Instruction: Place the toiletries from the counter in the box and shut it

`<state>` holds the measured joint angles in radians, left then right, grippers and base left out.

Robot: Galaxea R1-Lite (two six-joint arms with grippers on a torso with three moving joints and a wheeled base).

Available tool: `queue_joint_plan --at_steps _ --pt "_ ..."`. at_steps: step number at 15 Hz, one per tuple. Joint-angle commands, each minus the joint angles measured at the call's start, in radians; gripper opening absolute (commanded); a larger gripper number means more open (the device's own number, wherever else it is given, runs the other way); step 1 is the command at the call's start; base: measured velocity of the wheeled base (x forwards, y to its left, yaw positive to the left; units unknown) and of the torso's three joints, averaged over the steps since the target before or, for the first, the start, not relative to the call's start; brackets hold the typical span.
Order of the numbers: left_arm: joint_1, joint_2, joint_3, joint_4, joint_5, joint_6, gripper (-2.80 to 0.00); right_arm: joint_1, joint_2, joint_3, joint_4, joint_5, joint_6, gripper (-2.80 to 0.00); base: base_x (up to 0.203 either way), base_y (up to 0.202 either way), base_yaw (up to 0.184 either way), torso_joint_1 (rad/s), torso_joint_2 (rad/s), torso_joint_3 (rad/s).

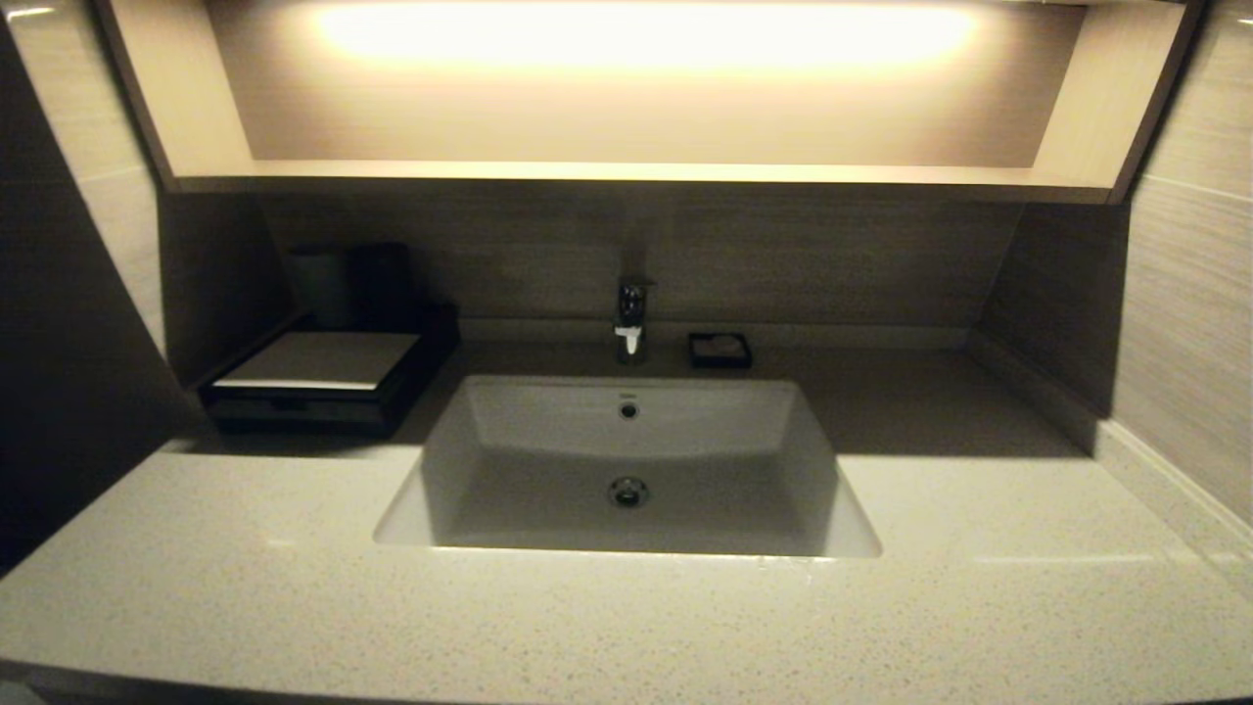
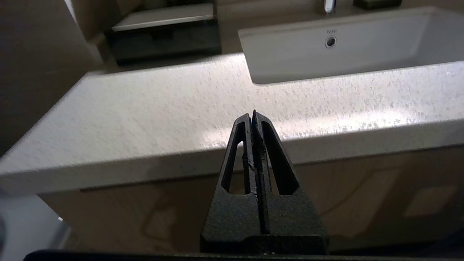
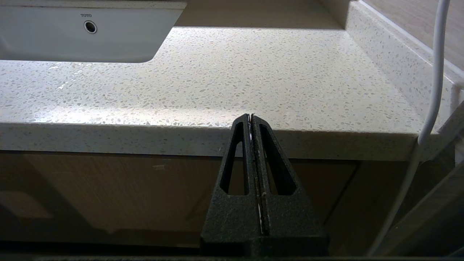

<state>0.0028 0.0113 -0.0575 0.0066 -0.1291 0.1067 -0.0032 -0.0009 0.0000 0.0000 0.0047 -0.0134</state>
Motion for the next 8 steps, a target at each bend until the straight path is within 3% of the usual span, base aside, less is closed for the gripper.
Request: queue_joint_plan --at_steps 1,5,8 --pt "0.0 -0.011 0.01 0.001 -0.006 -0.015 -2.8 0.0 0.001 0.002 0.0 0.0 0.0 -2.8 0.0 0.0 0.0 0.0 0.0 0.0" --pt "0.0 -0.011 0.021 0.0 0.003 -0.076 -2.8 0.0 0.0 0.002 0.0 0.0 0.0 -2.8 0.0 0.0 0.0 0.0 0.0 0.0" --pt "0.0 -0.011 0.025 -0.007 0.031 -0.024 -2.8 0.0 0.001 0.002 0.0 0.0 0.0 -2.8 0.0 0.0 0.0 0.0 0.0 0.0"
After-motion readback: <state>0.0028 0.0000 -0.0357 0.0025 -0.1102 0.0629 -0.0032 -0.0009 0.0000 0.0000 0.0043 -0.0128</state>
